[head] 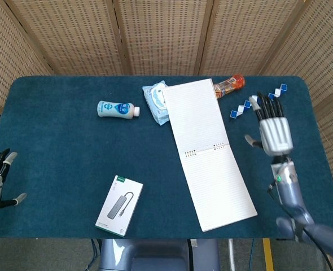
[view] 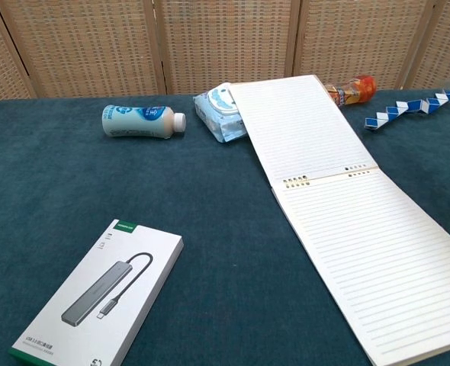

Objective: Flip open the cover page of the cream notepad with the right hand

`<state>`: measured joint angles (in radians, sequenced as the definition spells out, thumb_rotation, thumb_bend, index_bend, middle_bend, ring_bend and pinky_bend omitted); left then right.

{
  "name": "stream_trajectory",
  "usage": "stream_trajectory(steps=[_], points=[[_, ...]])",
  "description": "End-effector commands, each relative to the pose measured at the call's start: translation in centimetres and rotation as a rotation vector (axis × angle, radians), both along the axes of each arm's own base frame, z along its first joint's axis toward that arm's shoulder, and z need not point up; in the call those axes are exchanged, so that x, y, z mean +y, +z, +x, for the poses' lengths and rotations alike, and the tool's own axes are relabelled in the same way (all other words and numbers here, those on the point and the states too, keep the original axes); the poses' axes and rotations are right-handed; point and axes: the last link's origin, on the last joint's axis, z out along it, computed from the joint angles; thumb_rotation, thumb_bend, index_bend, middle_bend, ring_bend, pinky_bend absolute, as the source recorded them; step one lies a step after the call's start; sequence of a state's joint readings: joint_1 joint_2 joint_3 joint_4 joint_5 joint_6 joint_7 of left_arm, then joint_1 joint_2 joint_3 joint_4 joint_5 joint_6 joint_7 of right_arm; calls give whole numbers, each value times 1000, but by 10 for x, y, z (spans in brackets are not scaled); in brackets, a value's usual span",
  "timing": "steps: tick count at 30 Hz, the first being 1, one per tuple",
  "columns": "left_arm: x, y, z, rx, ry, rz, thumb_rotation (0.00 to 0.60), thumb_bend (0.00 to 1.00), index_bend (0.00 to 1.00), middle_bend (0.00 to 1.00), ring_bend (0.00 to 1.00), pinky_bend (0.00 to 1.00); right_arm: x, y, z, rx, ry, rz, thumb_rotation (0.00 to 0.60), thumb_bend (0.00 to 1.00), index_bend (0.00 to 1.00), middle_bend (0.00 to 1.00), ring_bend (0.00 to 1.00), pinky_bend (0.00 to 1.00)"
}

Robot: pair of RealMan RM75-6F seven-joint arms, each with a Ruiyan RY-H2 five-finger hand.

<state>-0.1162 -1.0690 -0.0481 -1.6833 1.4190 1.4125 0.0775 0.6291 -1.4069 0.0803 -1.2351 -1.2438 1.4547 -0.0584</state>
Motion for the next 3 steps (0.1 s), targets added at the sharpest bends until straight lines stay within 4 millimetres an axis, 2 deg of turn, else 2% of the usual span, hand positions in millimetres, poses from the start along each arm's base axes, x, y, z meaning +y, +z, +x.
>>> stream_trajectory(steps=[1, 3], points=[[-3, 0, 0, -4, -10, -8, 600, 0, 0, 0, 0, 0, 89, 11, -37, 15, 20, 74, 600, 0, 0, 0, 0, 0], [-5, -1, 0, 8, -16, -9, 600, 0, 0, 0, 0, 0, 108, 11, -44, 22, 28, 81, 600, 0, 0, 0, 0, 0]])
